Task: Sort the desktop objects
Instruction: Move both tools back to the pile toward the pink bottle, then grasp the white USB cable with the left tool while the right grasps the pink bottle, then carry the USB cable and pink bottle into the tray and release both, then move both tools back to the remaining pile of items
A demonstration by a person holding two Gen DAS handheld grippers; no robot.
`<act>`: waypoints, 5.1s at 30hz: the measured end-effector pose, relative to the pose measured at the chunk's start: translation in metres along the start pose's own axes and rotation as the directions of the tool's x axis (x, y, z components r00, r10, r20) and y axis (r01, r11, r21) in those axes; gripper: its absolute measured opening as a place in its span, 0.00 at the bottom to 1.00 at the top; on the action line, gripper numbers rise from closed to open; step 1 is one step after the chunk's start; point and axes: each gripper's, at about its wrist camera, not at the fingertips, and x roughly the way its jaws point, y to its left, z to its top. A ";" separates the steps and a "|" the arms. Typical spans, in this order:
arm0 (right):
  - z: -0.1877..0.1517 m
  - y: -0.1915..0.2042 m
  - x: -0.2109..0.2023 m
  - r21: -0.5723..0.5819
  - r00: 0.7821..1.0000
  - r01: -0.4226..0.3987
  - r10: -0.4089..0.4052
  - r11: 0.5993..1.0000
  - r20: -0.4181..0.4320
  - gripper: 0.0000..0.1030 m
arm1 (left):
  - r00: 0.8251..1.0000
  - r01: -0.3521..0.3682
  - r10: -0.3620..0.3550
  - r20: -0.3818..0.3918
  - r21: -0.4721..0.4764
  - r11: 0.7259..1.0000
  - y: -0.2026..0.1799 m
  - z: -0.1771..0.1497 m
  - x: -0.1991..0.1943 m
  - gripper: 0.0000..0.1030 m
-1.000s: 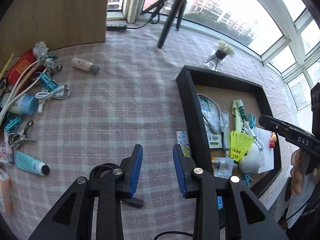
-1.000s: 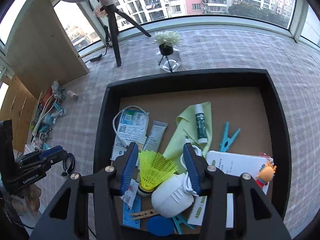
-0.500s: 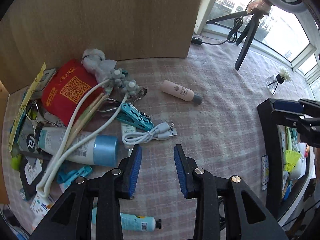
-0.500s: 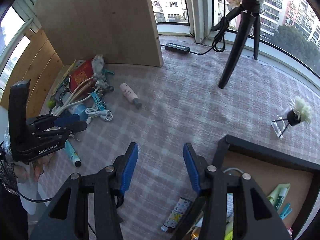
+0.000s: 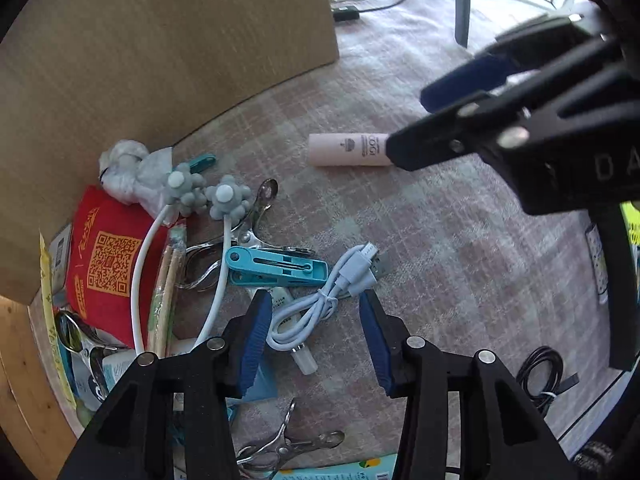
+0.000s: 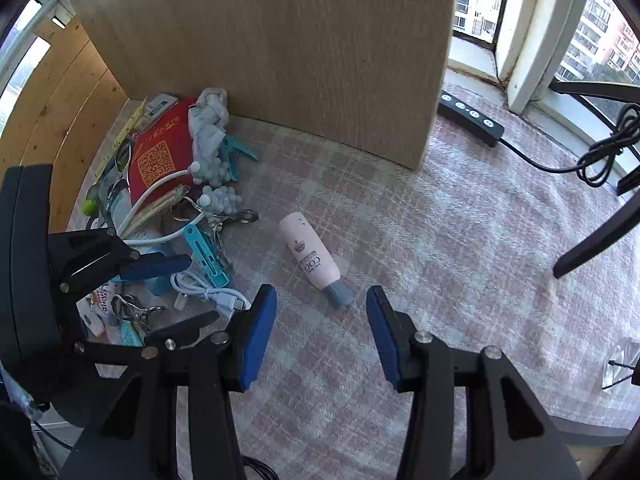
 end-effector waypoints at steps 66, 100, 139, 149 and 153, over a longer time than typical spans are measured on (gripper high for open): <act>-0.069 -0.108 -0.003 0.399 0.999 0.045 -0.033 0.916 -0.038 0.24 | 0.940 0.304 -0.217 0.264 -0.354 0.884 -0.083 -0.010 -0.051 0.12; -0.259 -0.192 -0.133 0.507 0.976 0.095 -0.181 0.857 0.122 0.19 | 0.920 0.373 -0.359 0.156 -0.072 0.925 -0.281 0.072 -0.055 0.13; -0.197 -0.006 -0.138 0.376 0.969 -0.018 -0.077 0.926 0.235 0.47 | 0.972 0.155 -0.060 0.227 -0.427 0.891 0.009 -0.127 -0.108 0.46; -0.076 0.051 -0.089 0.318 0.978 -0.072 0.003 0.945 0.210 0.47 | 0.990 0.069 -0.008 0.139 -0.441 0.895 0.087 -0.156 -0.075 0.46; -0.028 0.067 -0.051 0.290 0.988 -0.045 -0.001 0.956 0.154 0.47 | 0.993 0.065 -0.015 0.119 -0.428 0.901 0.098 -0.155 -0.061 0.46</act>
